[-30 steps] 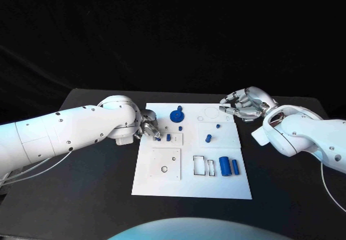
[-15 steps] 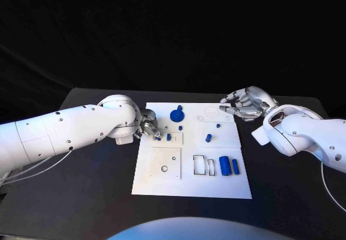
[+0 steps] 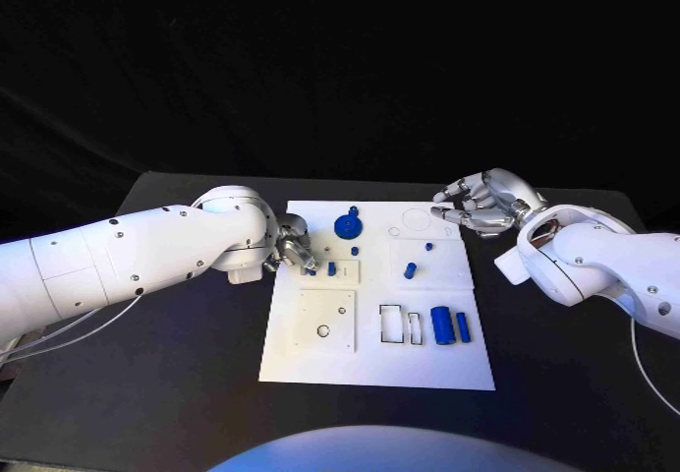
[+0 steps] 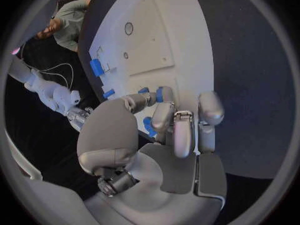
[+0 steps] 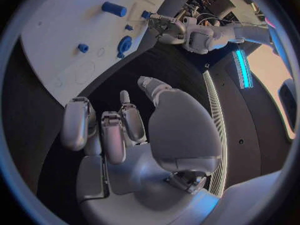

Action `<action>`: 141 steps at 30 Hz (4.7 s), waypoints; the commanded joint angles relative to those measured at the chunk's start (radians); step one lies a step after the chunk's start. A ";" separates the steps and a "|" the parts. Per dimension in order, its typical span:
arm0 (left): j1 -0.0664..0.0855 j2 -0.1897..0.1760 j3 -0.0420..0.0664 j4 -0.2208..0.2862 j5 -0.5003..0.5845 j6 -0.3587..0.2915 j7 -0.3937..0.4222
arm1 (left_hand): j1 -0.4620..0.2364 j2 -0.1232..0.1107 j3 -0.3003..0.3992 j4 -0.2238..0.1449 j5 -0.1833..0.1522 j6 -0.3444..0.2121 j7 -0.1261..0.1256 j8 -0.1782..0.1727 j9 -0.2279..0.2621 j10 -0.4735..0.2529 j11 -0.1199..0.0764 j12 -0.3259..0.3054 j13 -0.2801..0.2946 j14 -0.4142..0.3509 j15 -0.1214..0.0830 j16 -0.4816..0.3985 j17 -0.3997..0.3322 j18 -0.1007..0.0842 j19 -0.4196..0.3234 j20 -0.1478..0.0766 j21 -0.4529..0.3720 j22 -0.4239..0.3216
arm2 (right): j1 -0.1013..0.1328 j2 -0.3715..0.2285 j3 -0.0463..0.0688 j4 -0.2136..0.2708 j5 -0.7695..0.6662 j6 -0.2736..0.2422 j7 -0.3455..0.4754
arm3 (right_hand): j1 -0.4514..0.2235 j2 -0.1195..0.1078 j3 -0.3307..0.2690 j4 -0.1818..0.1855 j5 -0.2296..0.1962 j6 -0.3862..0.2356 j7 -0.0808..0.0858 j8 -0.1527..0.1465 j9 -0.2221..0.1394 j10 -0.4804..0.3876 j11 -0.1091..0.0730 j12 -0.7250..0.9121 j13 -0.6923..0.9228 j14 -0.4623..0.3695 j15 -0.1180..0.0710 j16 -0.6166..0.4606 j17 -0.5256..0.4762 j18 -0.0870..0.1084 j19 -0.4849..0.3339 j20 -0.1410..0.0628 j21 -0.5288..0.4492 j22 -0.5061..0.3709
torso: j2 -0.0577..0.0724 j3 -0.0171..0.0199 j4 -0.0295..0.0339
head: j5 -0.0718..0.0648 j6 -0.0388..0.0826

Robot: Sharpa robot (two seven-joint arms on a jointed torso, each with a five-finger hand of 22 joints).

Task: Assemble the parts on the task board

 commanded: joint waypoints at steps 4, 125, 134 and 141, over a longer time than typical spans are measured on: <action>-0.007 0.003 -0.005 0.006 -0.003 0.014 -0.001 | 0.002 0.008 0.087 -0.098 0.021 0.045 -0.033 0.006 0.006 0.016 -0.002 0.008 0.006 0.104 0.000 0.003 0.263 -0.013 0.012 0.004 0.009 0.006 | -0.001 0.001 0.000 0.000 -0.003 0.011 0.006 | -0.005 0.002 0.000 0.004 0.005 -0.007 -0.001 0.006 0.001 -0.002 -0.002 0.004 0.002 0.091 -0.003 -0.005 0.204 0.005 -0.003 -0.003 -0.003 0.031 | 0.000 0.0005 -0.0005 | 0.002 0.000; -0.007 -0.024 0.005 -0.010 0.106 -0.155 -0.005 | 0.014 0.003 -0.458 0.188 -0.026 0.091 -0.043 -0.119 0.089 0.009 -0.009 -0.029 -0.029 0.101 -0.005 -0.003 0.245 -0.009 0.015 0.006 -0.045 0.021 | -0.004 0.001 0.000 -0.002 -0.003 0.003 0.012 | -0.007 -0.003 0.001 0.009 0.004 -0.012 0.000 0.006 0.004 -0.005 -0.002 0.001 -0.004 0.088 -0.003 -0.011 0.191 0.008 -0.009 -0.003 -0.017 0.023 | -0.001 0.0007 -0.0001 | -0.010 -0.001; -0.007 -0.028 0.007 -0.013 0.112 -0.169 0.003 | 0.014 0.010 -0.489 0.189 -0.006 0.090 -0.044 -0.121 0.093 0.009 -0.009 -0.027 -0.027 0.100 -0.005 -0.003 0.244 -0.009 0.016 0.005 -0.046 0.023 | -0.005 0.001 0.000 -0.002 -0.003 0.003 0.011 | -0.006 -0.003 0.002 0.009 0.004 -0.014 0.000 0.005 0.005 -0.005 -0.002 0.001 -0.003 0.088 -0.003 -0.011 0.192 0.008 -0.009 -0.003 -0.017 0.023 | 0.000 0.0012 -0.0015 | -0.009 0.000; -0.006 -0.042 0.016 0.000 0.143 -0.236 0.125 | 0.145 0.007 -0.368 0.171 -0.033 -0.042 -0.011 -0.180 0.064 -0.137 0.010 -0.210 -0.234 0.049 0.006 -0.075 0.060 0.027 -0.101 0.000 -0.237 -0.074 | -0.006 0.001 0.000 -0.003 -0.003 0.001 0.012 | -0.006 -0.003 0.002 0.009 0.004 -0.014 0.000 0.005 0.005 -0.005 -0.002 0.001 -0.003 0.088 -0.003 -0.011 0.192 0.008 -0.009 -0.003 -0.017 0.023 | -0.001 0.0016 -0.0005 | -0.012 0.010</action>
